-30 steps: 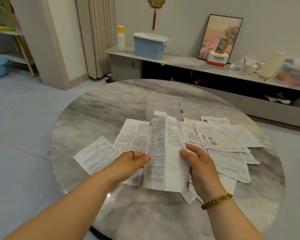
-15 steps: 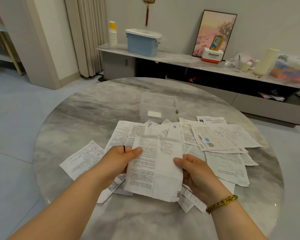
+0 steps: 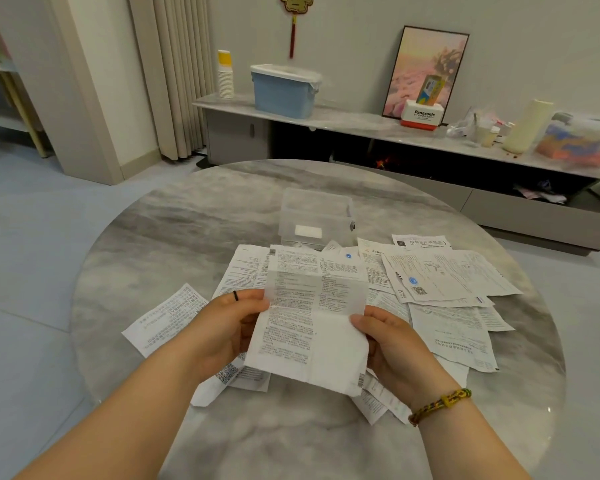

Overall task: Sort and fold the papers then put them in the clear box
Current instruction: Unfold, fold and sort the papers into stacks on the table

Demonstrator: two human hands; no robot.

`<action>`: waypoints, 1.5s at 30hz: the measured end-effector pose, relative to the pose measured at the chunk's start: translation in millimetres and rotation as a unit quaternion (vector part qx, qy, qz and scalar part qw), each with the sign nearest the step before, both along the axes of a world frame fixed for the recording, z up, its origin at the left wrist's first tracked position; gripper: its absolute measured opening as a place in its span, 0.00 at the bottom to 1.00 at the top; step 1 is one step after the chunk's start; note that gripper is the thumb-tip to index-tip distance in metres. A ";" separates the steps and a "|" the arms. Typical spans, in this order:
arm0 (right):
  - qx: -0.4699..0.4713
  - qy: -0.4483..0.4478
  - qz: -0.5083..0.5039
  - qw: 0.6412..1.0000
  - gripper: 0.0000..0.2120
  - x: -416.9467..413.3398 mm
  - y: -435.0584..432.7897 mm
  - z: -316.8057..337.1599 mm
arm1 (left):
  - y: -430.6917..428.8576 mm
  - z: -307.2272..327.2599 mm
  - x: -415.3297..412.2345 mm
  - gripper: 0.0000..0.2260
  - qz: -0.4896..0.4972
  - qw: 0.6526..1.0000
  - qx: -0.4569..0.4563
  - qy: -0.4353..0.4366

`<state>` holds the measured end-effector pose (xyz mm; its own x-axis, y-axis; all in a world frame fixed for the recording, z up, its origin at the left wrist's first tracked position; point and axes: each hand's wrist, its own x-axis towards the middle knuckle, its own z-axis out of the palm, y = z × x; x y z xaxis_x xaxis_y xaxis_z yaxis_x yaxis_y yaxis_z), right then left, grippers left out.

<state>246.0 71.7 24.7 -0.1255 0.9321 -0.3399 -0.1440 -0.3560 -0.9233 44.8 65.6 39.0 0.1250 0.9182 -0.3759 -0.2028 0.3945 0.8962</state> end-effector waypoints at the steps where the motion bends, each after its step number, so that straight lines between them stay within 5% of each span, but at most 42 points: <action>1: -0.003 0.013 -0.003 1.000 0.10 0.1 -0.2 0.5 | -0.2 0.1 0.8 0.11 -0.002 1.000 -0.003 -0.009; 16: 0.025 0.003 -0.031 0.999 0.14 0.5 -2.5 7.8 | 1.9 -3.7 4.5 0.13 0.000 0.998 -0.029 0.051; 20: 0.027 -0.024 -0.026 0.999 0.12 -1.0 -5.3 12.0 | 0.9 -6.0 6.6 0.03 -0.027 0.997 -0.008 0.071; 26: 0.011 -0.004 -0.058 0.998 0.08 -3.4 -2.7 10.0 | 1.3 -7.4 10.3 0.10 0.043 0.995 0.052 0.074; 30: -0.014 0.012 0.004 1.000 0.15 -4.3 -2.8 8.0 | 2.2 -10.9 12.5 0.09 0.086 0.992 0.065 0.066; 33: -0.005 -0.042 0.053 0.998 0.05 -5.0 -6.0 6.7 | 3.2 -13.8 13.5 0.06 0.103 0.991 0.062 0.064; 45: 0.020 -0.150 0.045 0.987 0.03 -2.3 -5.8 4.3 | 0.8 -12.1 4.4 0.05 -0.029 0.988 0.040 0.144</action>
<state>243.7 65.9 29.0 -0.1073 0.9355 -0.3365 0.1688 -0.3164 -0.9335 49.2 66.4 26.9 0.0769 0.9408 -0.3300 0.0857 0.3235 0.9423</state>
